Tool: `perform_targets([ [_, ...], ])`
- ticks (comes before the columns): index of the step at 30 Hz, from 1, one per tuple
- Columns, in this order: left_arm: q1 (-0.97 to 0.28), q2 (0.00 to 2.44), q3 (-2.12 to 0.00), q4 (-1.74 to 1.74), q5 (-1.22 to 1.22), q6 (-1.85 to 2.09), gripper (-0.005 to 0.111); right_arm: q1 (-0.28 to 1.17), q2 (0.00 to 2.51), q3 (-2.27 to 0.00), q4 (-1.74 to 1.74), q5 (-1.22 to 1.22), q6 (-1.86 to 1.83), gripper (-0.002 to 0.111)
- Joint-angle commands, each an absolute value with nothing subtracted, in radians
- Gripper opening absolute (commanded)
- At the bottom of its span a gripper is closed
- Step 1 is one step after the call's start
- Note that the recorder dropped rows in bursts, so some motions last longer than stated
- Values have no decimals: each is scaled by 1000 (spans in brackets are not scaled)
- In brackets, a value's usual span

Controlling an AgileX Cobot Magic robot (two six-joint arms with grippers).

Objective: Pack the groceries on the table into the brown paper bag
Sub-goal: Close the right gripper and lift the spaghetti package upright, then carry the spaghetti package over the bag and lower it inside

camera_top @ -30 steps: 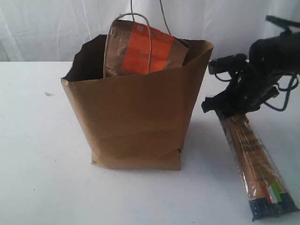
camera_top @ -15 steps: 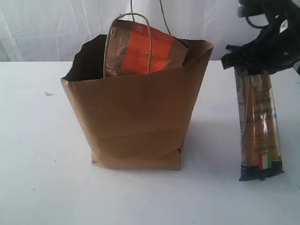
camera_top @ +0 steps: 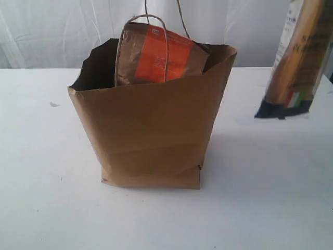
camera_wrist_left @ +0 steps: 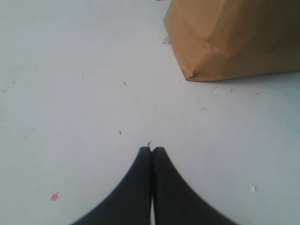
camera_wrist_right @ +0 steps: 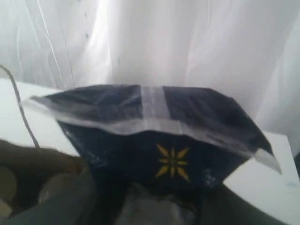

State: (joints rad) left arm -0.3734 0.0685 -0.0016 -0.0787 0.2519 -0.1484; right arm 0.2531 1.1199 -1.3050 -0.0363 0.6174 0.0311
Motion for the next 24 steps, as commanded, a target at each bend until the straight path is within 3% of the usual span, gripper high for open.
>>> perform_targets([
  [1,-369,59,0,-78,255,-150,0,278,1118,-1394,-16,457,11,0],
  [12,-369,59,0,-78,255,-150,0,472,1290,-1617,-22,310,-24,0],
  [24,-369,59,0,-78,255,-150,0,633,1403,-1618,-20,317,44,0],
])
